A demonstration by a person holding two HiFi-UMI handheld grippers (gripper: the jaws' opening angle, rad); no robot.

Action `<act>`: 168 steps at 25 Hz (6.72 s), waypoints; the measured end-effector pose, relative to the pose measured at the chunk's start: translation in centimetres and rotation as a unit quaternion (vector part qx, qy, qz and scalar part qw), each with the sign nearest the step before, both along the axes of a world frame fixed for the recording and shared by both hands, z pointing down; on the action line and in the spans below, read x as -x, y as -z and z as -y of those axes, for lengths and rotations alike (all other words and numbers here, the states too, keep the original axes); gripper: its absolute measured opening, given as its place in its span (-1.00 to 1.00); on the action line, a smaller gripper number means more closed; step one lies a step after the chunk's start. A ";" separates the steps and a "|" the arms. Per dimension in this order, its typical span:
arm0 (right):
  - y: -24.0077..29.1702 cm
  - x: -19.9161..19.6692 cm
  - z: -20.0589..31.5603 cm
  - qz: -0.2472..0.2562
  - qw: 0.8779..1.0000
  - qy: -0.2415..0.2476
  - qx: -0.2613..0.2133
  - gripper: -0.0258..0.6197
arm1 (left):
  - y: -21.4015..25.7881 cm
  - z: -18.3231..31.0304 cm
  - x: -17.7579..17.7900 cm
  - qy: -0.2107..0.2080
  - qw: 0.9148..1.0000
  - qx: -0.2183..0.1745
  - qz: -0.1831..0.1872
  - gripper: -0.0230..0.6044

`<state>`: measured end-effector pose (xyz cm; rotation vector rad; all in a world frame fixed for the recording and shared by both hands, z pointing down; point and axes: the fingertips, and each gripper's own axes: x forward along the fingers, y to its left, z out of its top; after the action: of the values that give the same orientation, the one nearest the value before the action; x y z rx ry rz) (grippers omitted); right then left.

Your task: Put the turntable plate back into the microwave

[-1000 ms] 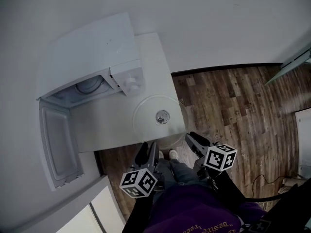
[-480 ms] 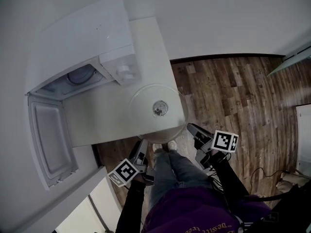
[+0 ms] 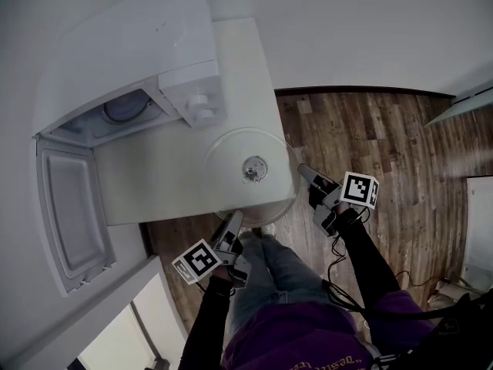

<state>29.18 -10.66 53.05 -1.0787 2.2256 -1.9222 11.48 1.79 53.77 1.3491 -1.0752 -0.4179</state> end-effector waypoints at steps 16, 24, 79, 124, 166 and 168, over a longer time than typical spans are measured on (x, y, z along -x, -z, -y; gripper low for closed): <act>-1.1 1.5 -0.2 0.005 0.998 0.056 0.025 -0.78 | -0.3 0.4 -0.2 0.036 0.999 -0.017 -0.035 -0.73; -0.2 1.1 0.3 0.018 0.999 0.051 0.001 -0.80 | 1.6 0.6 -0.5 0.055 0.996 -0.051 -0.045 -0.75; 10.5 29.1 1.6 0.049 0.980 0.100 -0.163 -0.77 | 11.3 0.3 25.6 0.262 0.943 -0.204 0.016 -0.76; 7.9 36.6 9.7 -0.083 0.968 -0.078 -0.224 -0.75 | 7.1 10.7 35.6 0.319 0.922 -0.209 -0.070 -0.78; 5.8 39.5 2.1 0.038 0.995 -0.028 -0.093 -0.69 | 6.4 12.8 35.9 0.351 0.905 -0.210 -0.115 -0.81; 6.4 39.6 2.2 0.038 0.992 -0.024 -0.117 -0.69 | 6.4 12.7 35.8 0.351 0.902 -0.214 -0.129 -0.81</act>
<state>-10.38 -12.87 46.60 -0.9977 2.2899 -1.6047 -24.27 -10.96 47.32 1.1886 -1.2668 -1.3997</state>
